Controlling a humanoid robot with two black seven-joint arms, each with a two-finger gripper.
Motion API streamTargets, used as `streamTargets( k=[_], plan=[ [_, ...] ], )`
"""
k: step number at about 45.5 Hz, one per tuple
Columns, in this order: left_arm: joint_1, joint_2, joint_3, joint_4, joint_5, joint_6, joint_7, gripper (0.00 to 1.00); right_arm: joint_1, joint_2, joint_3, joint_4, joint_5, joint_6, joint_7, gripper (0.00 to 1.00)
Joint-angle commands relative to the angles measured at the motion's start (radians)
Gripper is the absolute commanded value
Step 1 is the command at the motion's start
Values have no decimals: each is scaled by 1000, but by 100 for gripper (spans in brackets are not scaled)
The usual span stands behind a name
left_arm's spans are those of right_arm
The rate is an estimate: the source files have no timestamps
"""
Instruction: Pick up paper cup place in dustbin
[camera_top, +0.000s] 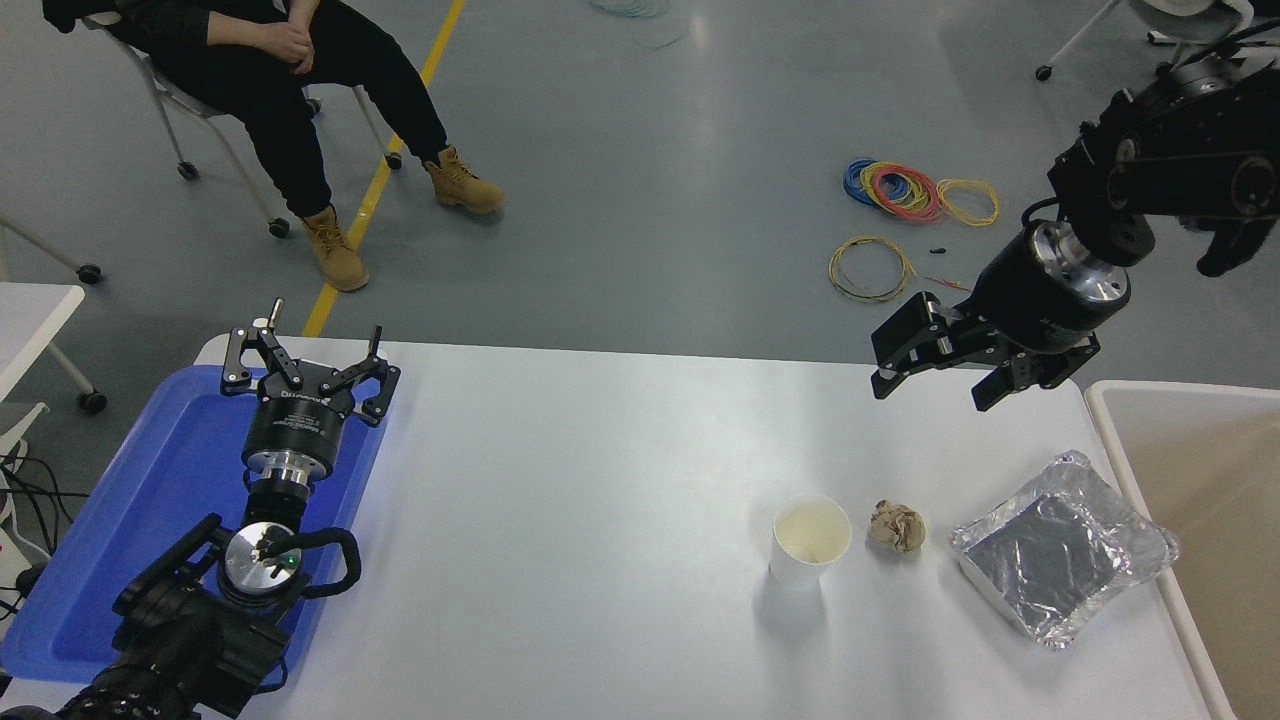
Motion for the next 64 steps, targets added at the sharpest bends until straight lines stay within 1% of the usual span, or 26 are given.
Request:
streamTargets(
  k=[1,8,19,35,46,47,50,51,64],
  plan=[
    [0,1,0,0,0,0,0,100,-94,34,34,1,8,-121,-1,100],
    [0,-1,0,0,0,0,0,100,-164,74,32,-4,7,-214,-1,100],
    [0,-1,0,0,0,0,-1,100,-273,110,35,-8,7,-317,-2,100],
    [0,-1,0,0,0,0,0,100,-410,134,31,-21,8,-468,-2,99],
    [0,-1,0,0,0,0,0,100,-457,134,23,-44,7,-517,-2,98],
    [0,1,0,0,0,0,0,100,-460,134,23,-44,7,-518,-2,97],
    [0,1,0,0,0,0,0,100,-465,134,20,-47,7,-530,-2,89],
    [0,-1,0,0,0,2,0,100,-465,134,20,-48,7,-534,-2,89],
    [0,-1,0,0,0,2,0,100,-485,136,20,-61,7,-561,-2,89]
  ],
)
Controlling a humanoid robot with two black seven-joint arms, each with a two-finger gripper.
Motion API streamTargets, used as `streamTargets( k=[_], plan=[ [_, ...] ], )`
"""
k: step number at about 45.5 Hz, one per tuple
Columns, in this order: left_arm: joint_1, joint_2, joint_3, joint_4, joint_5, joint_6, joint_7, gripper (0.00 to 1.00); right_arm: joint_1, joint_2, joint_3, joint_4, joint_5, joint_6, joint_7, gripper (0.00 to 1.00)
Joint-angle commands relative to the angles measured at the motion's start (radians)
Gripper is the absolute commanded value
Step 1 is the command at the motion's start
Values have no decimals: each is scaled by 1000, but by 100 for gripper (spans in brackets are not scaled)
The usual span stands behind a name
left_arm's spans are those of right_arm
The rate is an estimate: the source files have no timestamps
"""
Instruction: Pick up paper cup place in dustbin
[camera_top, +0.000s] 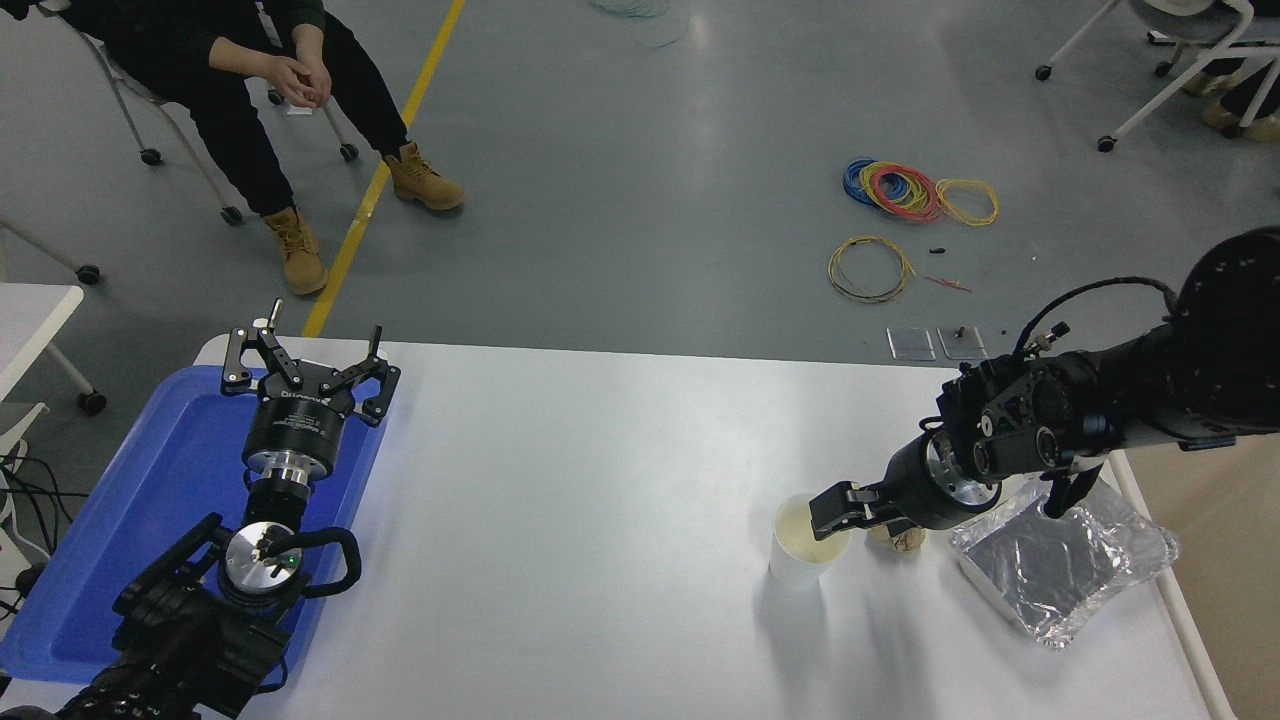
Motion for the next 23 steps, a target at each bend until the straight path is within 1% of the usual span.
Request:
streamTargets(
  k=[1,23],
  plan=[
    [0,-1,0,0,0,0,-1,100,-26,5,-1,-11,0,-32,0,89],
    [0,1,0,0,0,0,0,100,-90,24,5,-65,0,-75,0,89]
  ],
)
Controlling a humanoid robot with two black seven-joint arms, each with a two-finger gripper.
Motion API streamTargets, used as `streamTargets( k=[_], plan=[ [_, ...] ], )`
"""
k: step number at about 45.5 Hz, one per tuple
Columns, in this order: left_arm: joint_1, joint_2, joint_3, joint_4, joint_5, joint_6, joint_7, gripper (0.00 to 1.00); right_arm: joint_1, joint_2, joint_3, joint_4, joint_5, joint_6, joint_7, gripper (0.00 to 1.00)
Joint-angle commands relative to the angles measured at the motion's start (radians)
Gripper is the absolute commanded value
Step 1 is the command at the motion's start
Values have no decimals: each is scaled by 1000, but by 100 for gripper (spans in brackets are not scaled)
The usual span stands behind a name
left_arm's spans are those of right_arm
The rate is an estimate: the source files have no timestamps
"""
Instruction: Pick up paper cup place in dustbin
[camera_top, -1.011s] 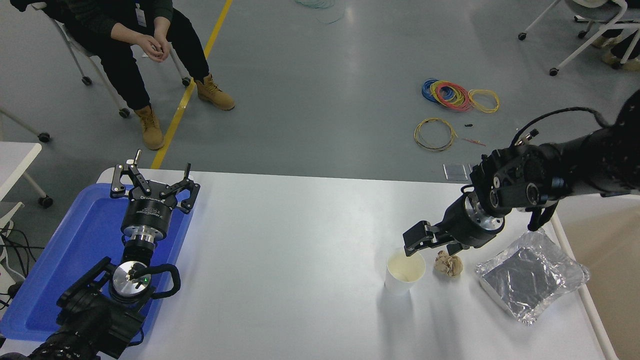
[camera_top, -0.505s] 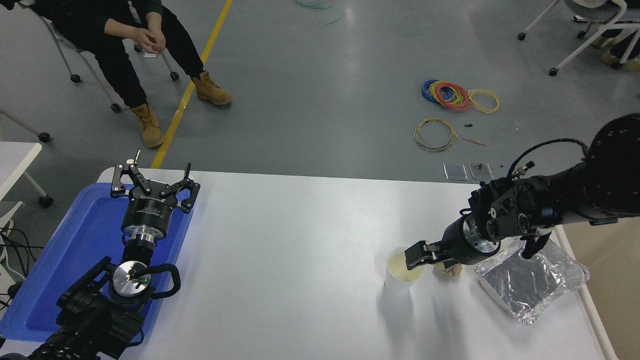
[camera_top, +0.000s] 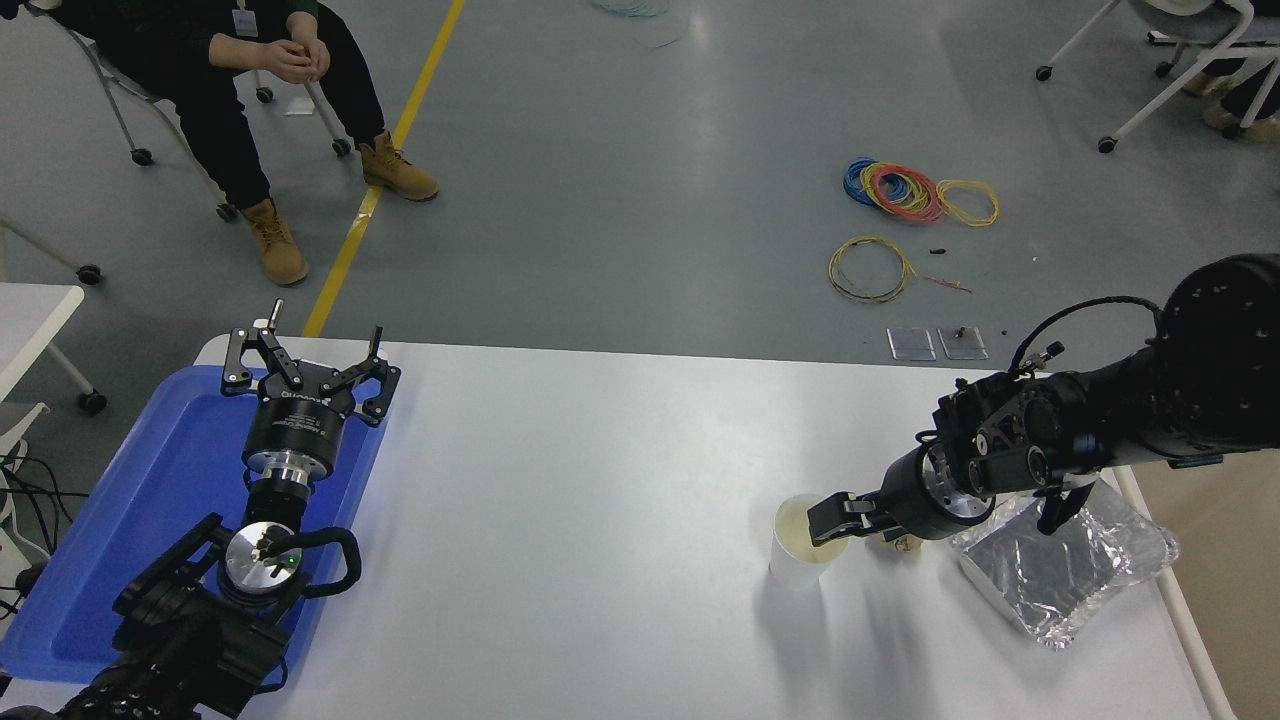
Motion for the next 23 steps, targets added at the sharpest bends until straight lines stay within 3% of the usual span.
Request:
streamTargets(
  k=[1,8,10,13,17,23],
  plan=[
    [0,-1,0,0,0,0,0,100,-31,7,0,-30,-2,-32,0,89],
    [0,1,0,0,0,0,-1,100,-53,29,-8,-49,-4,-54,1,85],
    [0,-1,0,0,0,0,0,100,-54,30,-9,-49,-5,-59,1,73],
    [0,-1,0,-1,0,0,0,100,-53,44,-26,-49,-21,-59,1,39],
    [0,1,0,0,0,0,0,100,-51,50,-58,-49,-16,-60,1,30],
    [0,1,0,0,0,0,0,100,-45,52,-63,-49,-18,-60,3,8]
  ],
)
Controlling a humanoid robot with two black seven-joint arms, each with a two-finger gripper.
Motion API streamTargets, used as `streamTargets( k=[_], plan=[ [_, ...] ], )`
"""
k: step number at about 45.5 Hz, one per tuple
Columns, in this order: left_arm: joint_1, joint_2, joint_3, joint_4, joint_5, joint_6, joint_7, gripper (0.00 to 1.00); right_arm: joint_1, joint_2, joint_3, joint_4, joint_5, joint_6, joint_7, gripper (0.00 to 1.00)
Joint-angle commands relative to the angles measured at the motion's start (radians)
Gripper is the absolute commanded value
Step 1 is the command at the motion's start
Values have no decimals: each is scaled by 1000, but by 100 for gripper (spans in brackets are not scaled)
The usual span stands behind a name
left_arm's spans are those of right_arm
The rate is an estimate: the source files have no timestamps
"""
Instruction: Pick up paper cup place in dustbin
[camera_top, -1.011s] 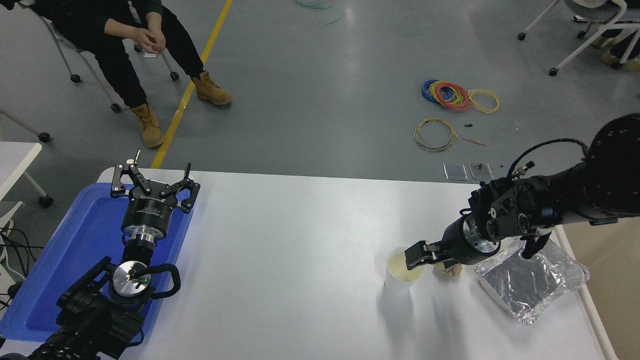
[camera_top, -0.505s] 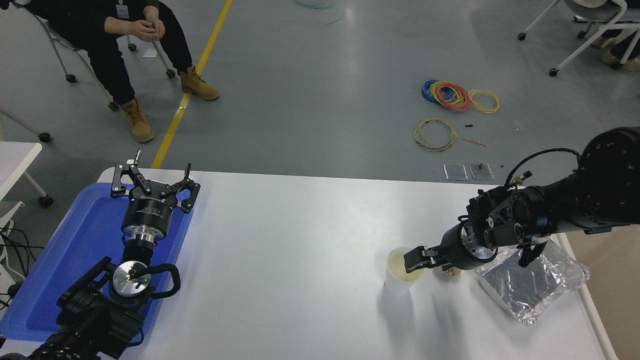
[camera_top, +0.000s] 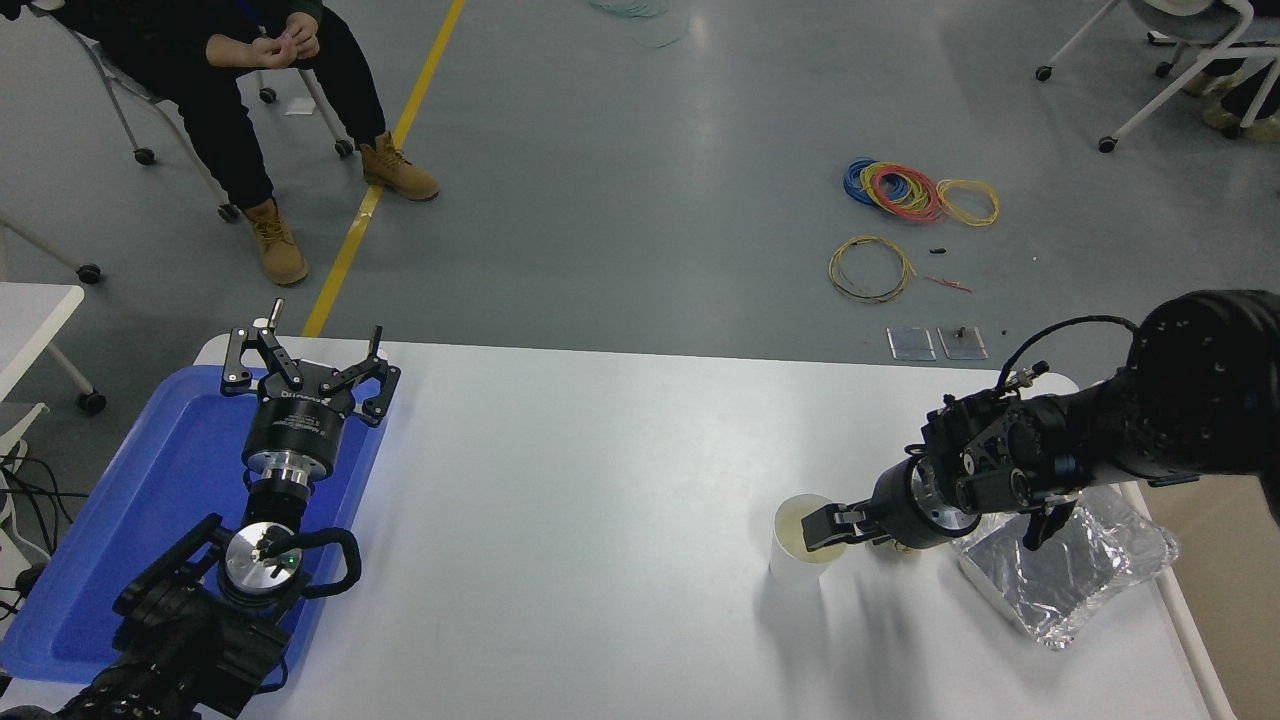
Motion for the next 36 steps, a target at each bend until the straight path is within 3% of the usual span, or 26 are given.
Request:
streamTargets(
  k=[1,3,24,36],
  plan=[
    [0,1,0,0,0,0,0,100,0,13,-27,-5,-5,-8,2,4],
    [0,-1,0,0,0,0,0,100,1,13,-27,-5,-7,-7,2,0],
    [0,1,0,0,0,0,0,100,46,12,-28,-1,-10,8,6,0],
    [0,-1,0,0,0,0,0,100,210,-62,-19,27,-17,110,8,0]
  ],
)
